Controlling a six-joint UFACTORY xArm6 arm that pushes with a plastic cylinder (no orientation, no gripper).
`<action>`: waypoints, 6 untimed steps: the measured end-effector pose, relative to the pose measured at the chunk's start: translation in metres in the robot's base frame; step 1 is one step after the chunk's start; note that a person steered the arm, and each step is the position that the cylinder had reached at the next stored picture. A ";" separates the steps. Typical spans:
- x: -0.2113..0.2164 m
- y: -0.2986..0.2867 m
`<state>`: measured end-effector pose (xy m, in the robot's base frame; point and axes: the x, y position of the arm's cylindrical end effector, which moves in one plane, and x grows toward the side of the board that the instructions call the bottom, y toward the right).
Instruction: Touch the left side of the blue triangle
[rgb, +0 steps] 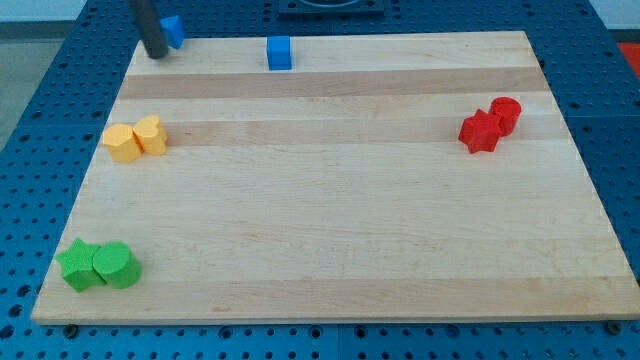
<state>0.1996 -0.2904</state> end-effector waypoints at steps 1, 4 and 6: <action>-0.008 -0.014; -0.008 -0.013; -0.008 -0.008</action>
